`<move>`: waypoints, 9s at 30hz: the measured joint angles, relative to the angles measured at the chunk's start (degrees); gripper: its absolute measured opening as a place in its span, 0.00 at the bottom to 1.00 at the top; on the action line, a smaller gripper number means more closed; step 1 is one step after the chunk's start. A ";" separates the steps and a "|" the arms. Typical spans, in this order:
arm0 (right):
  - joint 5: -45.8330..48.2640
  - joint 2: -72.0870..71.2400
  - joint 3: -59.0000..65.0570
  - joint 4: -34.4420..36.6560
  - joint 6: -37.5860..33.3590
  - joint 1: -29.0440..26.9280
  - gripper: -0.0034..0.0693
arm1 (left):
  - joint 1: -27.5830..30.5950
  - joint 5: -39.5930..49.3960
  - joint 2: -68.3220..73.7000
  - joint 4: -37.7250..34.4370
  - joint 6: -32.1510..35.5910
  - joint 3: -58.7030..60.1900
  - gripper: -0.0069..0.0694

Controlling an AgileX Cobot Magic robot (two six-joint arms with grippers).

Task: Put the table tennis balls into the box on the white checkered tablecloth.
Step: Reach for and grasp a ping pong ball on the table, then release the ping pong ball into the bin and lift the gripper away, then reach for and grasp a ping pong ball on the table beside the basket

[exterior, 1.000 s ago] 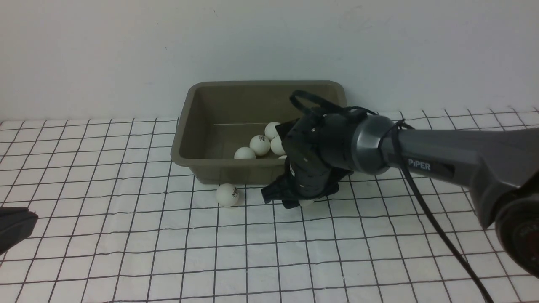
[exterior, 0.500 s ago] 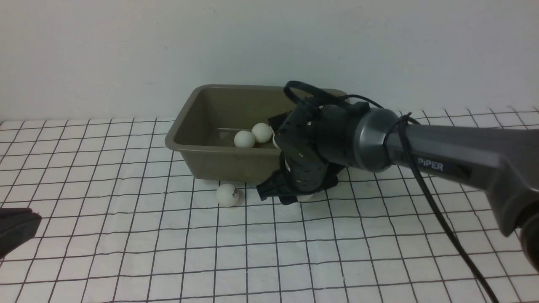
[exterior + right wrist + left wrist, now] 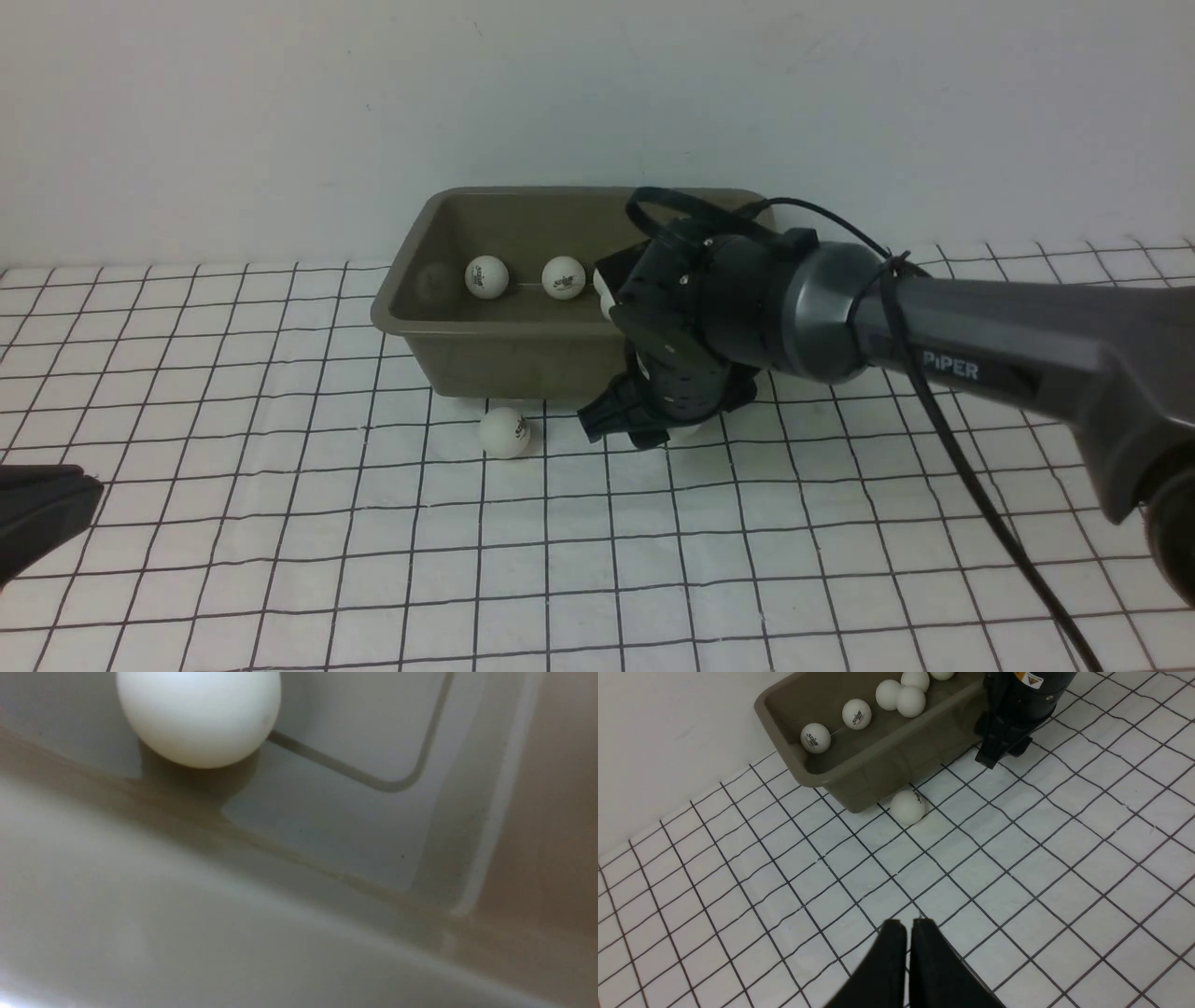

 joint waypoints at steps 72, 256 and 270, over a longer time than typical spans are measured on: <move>3.96 0.81 0.00 8.51 -9.57 -1.63 0.55 | 0.00 0.00 0.00 -0.90 2.38 0.00 0.09; -14.10 -9.21 -5.60 4.77 -16.53 -10.96 0.73 | 0.00 -38.74 76.53 -89.80 78.20 -4.02 0.61; -14.10 -9.21 -5.60 4.77 -16.66 -10.96 0.73 | 0.00 -38.85 76.53 -89.80 76.24 -3.90 0.53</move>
